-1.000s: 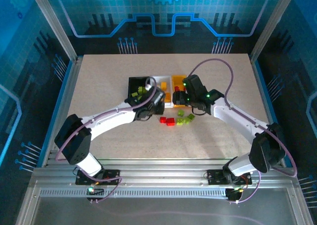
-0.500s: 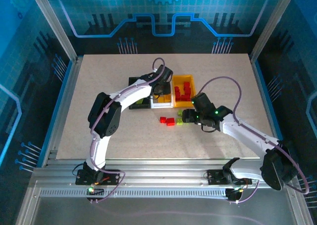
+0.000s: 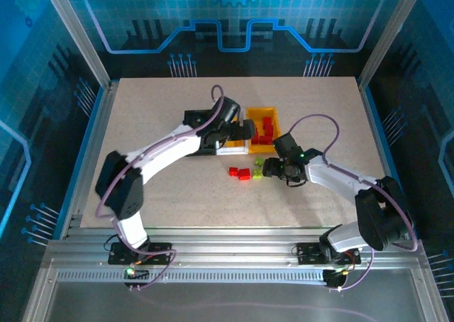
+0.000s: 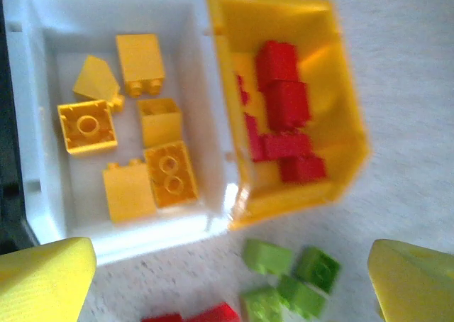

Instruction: Sort the legos into containers by color

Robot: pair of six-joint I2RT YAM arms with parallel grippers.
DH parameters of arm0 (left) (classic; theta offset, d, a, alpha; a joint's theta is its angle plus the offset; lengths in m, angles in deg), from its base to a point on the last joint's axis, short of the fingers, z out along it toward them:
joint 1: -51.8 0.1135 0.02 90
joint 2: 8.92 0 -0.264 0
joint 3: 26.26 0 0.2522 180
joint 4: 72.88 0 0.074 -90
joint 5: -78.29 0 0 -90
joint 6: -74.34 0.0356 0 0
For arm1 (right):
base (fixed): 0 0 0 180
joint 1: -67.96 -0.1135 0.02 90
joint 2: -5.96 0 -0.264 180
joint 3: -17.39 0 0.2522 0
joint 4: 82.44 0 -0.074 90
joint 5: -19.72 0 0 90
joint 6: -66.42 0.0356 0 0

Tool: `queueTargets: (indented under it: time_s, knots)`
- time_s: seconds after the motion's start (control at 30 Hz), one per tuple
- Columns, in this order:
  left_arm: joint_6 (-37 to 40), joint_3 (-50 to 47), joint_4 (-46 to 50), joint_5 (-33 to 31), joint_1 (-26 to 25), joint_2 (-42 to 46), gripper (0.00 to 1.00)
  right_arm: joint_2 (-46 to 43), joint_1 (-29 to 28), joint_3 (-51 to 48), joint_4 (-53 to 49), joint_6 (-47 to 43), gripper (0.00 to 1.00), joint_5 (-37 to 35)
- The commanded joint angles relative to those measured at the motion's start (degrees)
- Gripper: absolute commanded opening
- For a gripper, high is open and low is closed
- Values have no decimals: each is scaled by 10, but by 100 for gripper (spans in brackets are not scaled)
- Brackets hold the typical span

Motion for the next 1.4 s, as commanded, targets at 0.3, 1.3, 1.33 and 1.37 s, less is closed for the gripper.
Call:
queueTargets:
  time_s: [0.3,1.3,1.33,1.37]
  knots:
    - [-79,-284,-72,5,-19,217,99,92,34,84,26,58,72,2]
    - [-108,-409,-11,-57,-18,335,99,-5,46,-3,-37,34,30,-37]
    - [-111,-415,-6,-63,-17,341,99,-24,44,-1,-39,18,30,-33]
    - [-114,-422,-1,-69,-17,349,99,-38,41,11,-46,1,30,-26]
